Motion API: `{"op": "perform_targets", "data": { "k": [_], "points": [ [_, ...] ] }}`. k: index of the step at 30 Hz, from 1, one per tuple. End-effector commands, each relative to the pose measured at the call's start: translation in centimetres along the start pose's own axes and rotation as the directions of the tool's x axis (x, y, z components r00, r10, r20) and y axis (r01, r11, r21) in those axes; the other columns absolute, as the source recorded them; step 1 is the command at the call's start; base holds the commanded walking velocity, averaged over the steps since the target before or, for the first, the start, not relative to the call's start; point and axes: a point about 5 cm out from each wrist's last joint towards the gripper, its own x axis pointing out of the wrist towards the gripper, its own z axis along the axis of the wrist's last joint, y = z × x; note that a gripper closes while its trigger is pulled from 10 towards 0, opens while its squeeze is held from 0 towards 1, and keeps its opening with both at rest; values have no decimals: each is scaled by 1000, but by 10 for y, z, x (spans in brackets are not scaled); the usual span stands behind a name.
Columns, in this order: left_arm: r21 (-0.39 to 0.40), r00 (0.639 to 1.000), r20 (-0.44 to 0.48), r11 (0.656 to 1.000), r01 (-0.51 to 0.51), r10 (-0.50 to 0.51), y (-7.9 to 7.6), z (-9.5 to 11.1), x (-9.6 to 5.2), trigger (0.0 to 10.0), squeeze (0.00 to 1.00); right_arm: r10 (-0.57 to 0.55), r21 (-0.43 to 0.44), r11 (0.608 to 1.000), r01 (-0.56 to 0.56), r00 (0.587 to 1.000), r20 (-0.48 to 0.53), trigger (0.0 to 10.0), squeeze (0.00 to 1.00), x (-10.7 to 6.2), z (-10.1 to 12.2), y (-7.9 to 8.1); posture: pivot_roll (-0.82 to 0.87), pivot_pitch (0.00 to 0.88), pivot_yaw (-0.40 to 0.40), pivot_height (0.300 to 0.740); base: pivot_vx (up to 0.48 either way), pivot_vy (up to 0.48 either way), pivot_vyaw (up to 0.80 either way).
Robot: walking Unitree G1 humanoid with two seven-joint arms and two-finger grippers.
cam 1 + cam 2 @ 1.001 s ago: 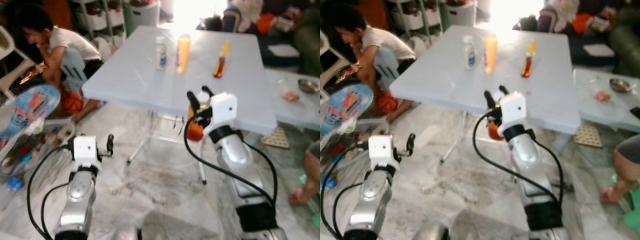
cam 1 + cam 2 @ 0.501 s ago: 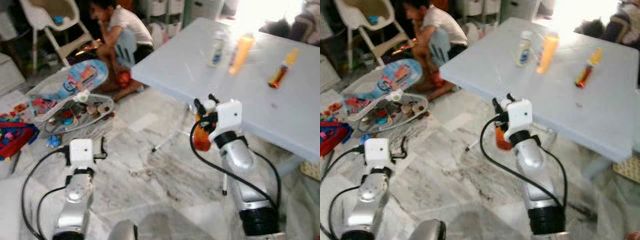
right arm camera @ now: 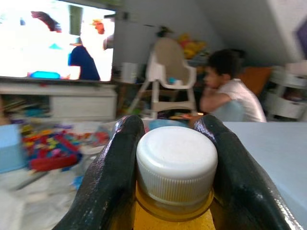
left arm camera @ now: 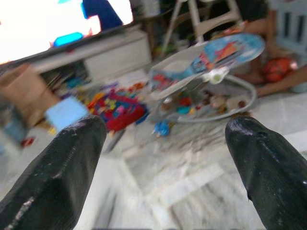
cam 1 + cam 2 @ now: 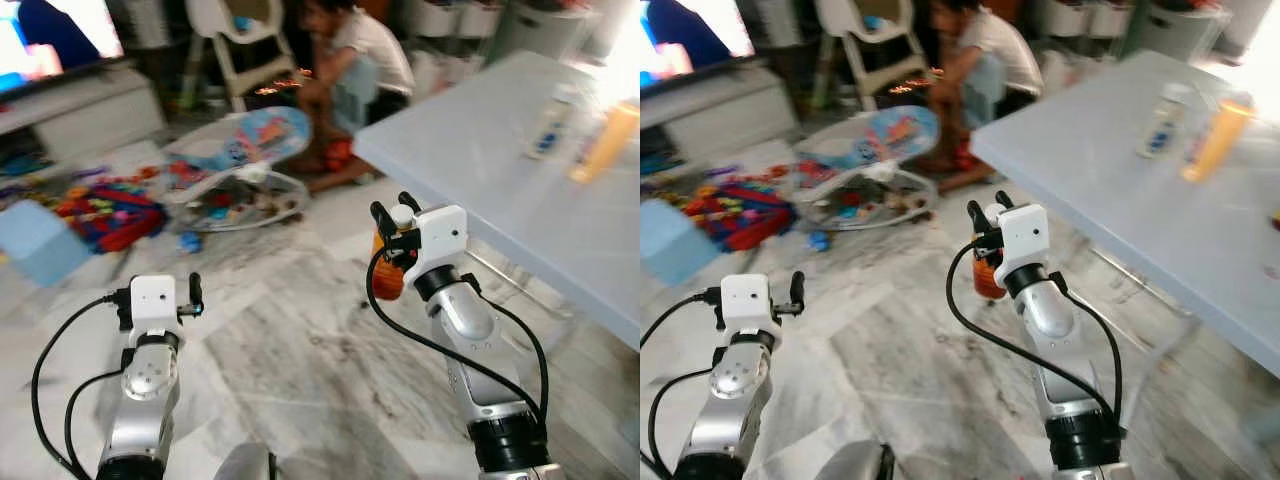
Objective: Restocking fridge
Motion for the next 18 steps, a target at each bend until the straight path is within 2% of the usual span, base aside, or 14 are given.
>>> {"op": "perform_targets", "data": {
  "k": [1,5,9,16,18],
  "points": [
    [15,1000,5,1000,5,-5,-2,1,1,10000,0,-4,-3,1000,4,999,32,10000,0,2,7,0,-1,0,-26,740,0,0,800],
    [8,1000,3,1000,2,-2,-3,1,1,10000,0,1,-5,1000,-1,999,35,10000,0,3,8,-1,-1,0,-26,740,0,0,800],
    [14,1000,6,1000,8,-8,-4,0,1,10000,0,2,-4,1000,-2,999,36,10000,0,3,8,-1,-2,0,-27,740,0,256,800],
    [30,1000,17,999,17,-17,-6,1,0,10000,0,4,-4,1000,-4,999,32,10000,0,3,7,-2,-5,0,-26,740,0,0,800],
    [57,999,34,998,35,-37,-7,2,-1,10000,0,4,-6,1000,-4,1000,31,10000,0,2,6,-2,-6,0,-22,740,0,0,800]
  ]
}}
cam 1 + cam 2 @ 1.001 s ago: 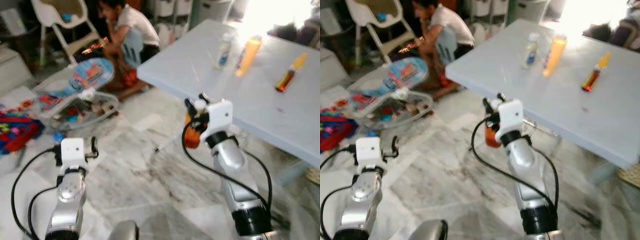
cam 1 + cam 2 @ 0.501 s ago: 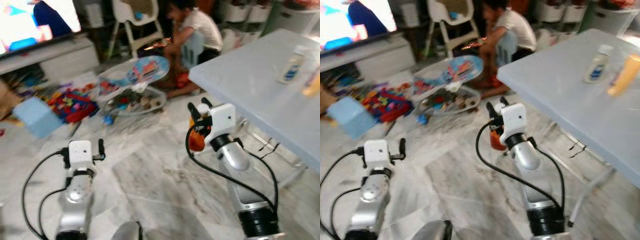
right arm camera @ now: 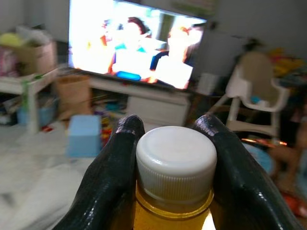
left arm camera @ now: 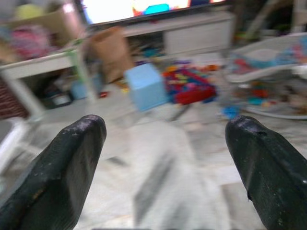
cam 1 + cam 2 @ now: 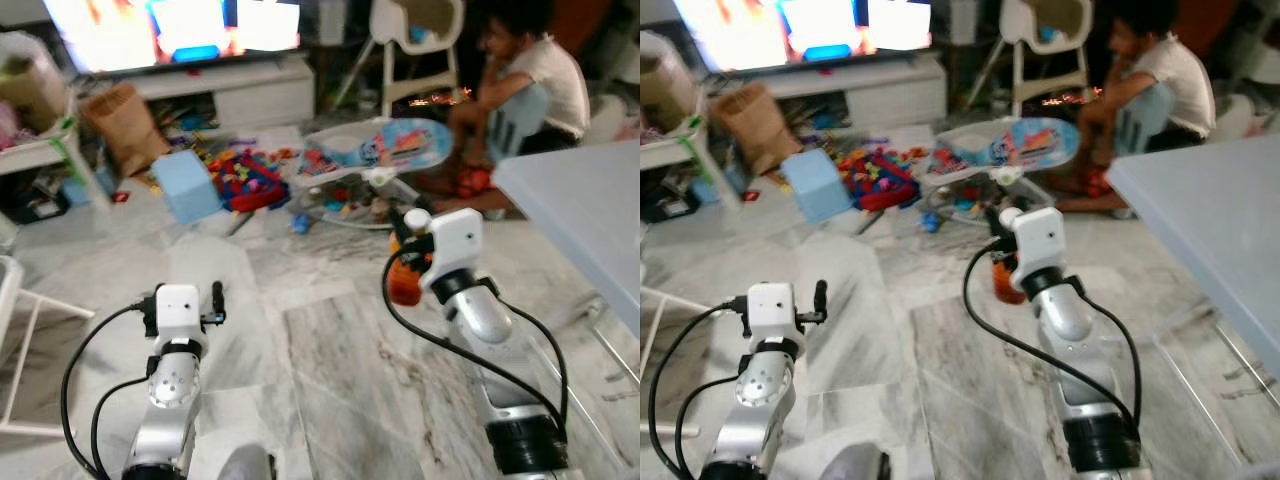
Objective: Restocking fridge
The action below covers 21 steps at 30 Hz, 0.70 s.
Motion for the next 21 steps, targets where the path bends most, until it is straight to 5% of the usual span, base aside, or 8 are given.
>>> {"op": "perform_targets", "data": {
  "k": [1,21],
  "points": [
    [26,999,39,999,32,-33,-5,6,-1,10000,0,2,-19,1000,-2,1000,30,10000,0,0,6,-3,-6,0,-22,740,0,0,800],
    [39,998,39,998,52,-53,-6,5,-4,10000,0,-6,-25,1000,7,1000,28,10000,0,3,3,-8,1,0,-13,740,0,0,800]
  ]
}}
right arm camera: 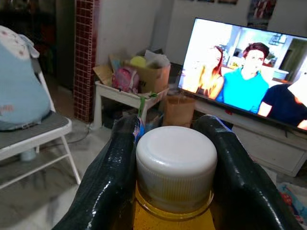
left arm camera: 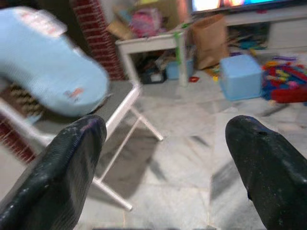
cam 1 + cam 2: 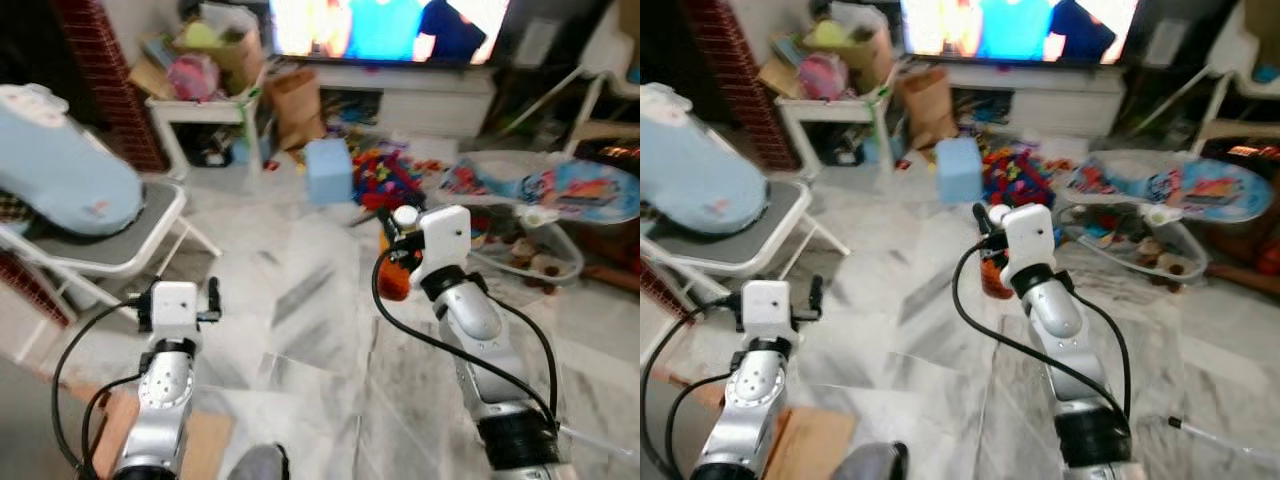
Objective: Restocking fridge
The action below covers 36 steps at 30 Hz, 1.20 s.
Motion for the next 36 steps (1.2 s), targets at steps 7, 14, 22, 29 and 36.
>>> {"op": "perform_targets", "data": {
  "k": [7,14,22,29,36],
  "points": [
    [19,1000,6,999,-31,31,16,-1,-6,10000,0,-41,14,999,41,999,12,10000,0,-7,-2,1,8,0,-11,740,0,0,776],
    [30,999,-30,999,-39,40,26,-12,-21,10000,0,-118,51,991,121,991,-70,10000,0,-29,-22,-7,17,0,-5,740,0,69,81],
    [17,999,-23,999,-30,31,20,-7,-16,10000,0,-91,44,995,93,994,-58,10000,0,-22,-20,-2,21,0,-4,740,0,480,177],
    [-6,999,-4,999,-41,41,16,1,-14,10000,0,-75,55,995,78,996,-45,10000,0,-17,-17,-3,30,0,-12,740,0,480,800],
    [4,999,13,999,-36,36,13,2,-13,10000,0,-51,52,997,53,998,-39,10000,0,-15,-16,-2,23,0,-16,740,0,200,800]
  ]
}}
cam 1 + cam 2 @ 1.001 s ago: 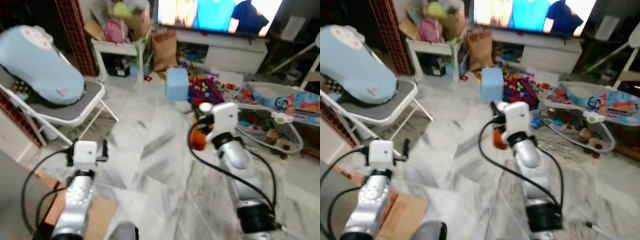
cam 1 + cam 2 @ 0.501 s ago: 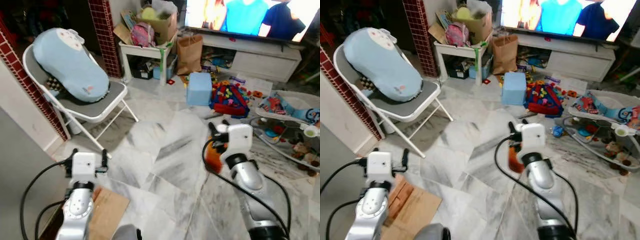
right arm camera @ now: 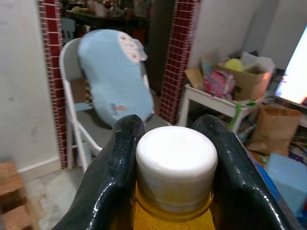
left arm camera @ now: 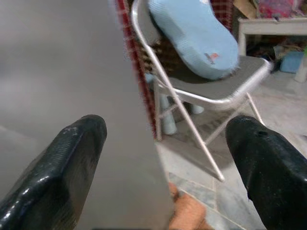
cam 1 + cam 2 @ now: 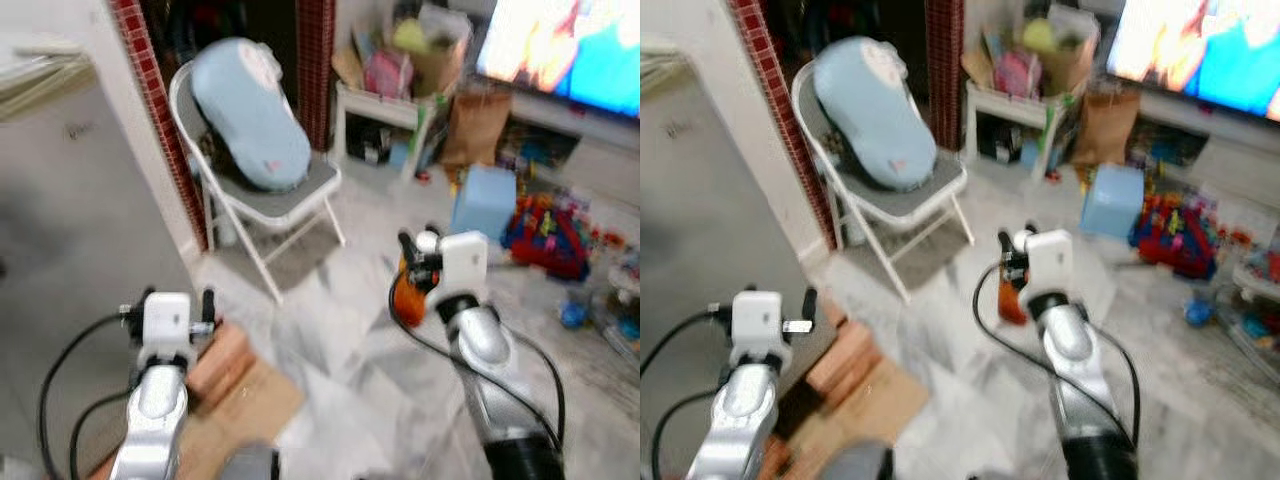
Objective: Restocking fridge
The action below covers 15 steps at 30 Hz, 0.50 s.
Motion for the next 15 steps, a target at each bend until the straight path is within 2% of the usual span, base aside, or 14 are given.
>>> {"op": "perform_targets", "data": {
  "k": [1,10,13,15],
  "points": [
    [18,1000,8,999,-30,29,8,2,1,10000,0,22,12,1000,-23,999,50,10000,0,6,11,7,22,0,-16,740,0,0,800],
    [4,1000,-2,1000,1,-1,1,2,2,10000,0,40,5,999,-41,998,53,10000,0,6,11,8,14,0,-20,740,0,0,800],
    [8,1000,-4,1000,-4,4,-1,1,2,10000,0,46,8,999,-46,998,53,10000,0,6,11,8,13,0,-21,740,0,309,135],
    [1,1000,-9,1000,-4,4,-1,1,2,10000,0,45,10,999,-46,998,49,10000,0,6,11,8,13,0,-21,740,-274,373,0]
  ]
}}
